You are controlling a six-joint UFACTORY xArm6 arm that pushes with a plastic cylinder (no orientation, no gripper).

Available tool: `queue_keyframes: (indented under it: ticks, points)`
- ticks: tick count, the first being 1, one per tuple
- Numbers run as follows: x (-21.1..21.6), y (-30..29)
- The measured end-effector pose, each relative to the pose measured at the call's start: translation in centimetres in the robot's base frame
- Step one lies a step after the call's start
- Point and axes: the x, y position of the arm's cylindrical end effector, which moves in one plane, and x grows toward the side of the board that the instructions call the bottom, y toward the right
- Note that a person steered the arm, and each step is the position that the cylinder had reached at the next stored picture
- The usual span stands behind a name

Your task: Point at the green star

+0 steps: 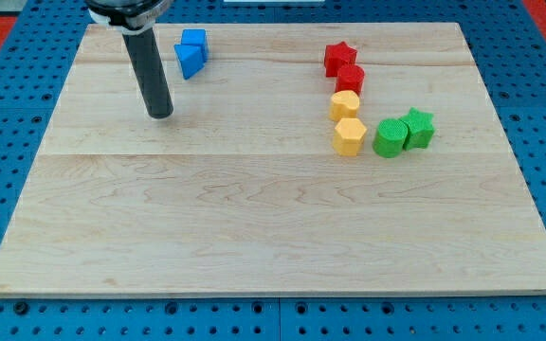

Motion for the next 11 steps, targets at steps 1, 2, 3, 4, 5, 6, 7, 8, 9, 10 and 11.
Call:
queue_keyframes:
  ticks: [1,2,3,4,5,6,7,8,9,10,11]
  points:
    - [4.3,3.8]
    - [8.8,10.4]
    - [12.4,16.5]
    - [14.3,23.2]
    - [13.6,32.4]
    - [10.2,41.1]
    - [4.2,43.0]
    - [0.2,41.7]
    - [-2.5,40.5]
    - [-3.3,37.7]
    - [-2.6,35.8]
